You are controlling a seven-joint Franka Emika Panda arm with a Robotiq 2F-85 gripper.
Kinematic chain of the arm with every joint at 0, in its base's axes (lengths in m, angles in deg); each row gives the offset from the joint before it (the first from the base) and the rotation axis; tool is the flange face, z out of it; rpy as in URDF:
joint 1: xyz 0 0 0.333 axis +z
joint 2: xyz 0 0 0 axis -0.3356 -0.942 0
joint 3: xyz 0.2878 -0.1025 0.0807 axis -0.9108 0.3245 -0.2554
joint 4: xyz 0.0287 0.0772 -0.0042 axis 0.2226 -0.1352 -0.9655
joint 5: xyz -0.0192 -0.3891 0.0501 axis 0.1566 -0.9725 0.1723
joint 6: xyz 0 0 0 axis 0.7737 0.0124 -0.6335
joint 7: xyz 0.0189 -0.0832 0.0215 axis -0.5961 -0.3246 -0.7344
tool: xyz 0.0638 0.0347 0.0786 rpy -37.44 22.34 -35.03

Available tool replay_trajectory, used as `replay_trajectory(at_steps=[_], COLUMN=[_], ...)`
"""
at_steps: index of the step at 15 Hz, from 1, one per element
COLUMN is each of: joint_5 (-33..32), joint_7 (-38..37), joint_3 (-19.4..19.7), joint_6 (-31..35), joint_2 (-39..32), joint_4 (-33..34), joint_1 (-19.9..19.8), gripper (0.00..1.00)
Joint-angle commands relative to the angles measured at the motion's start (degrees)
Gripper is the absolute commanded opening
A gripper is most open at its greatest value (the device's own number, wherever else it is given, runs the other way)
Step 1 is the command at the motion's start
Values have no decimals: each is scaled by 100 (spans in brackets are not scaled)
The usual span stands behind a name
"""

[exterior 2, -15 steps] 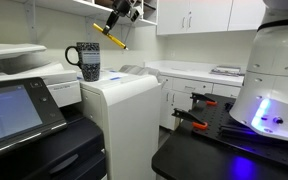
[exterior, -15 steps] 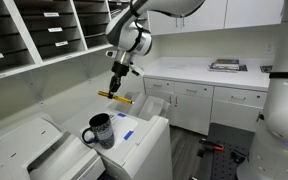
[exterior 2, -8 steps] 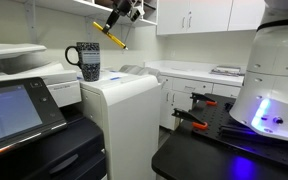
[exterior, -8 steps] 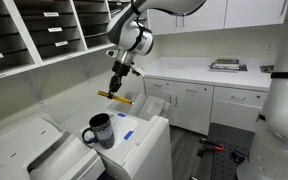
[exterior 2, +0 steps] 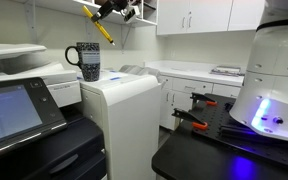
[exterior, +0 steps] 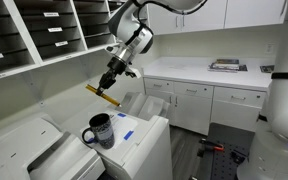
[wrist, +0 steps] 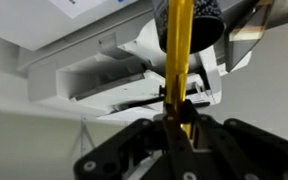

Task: Place the pen in the mug

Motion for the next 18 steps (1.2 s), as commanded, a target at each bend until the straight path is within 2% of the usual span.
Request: replay_trajectory(at_steps=[1, 5, 9, 17, 18], joint_5=[694, 1569, 2047, 2153, 2142], joint_7=[764, 1227, 1383, 1626, 1596], joint_3=[208, 280, 283, 251, 257], joint_6=[-534, -953, -1151, -962, -867], joint_2=[-20, -43, -117, -473, -477], joint_4=[83, 43, -35, -102, -119], joint_1=[118, 181, 280, 530, 546], gripper=[3, 3, 3, 3, 39])
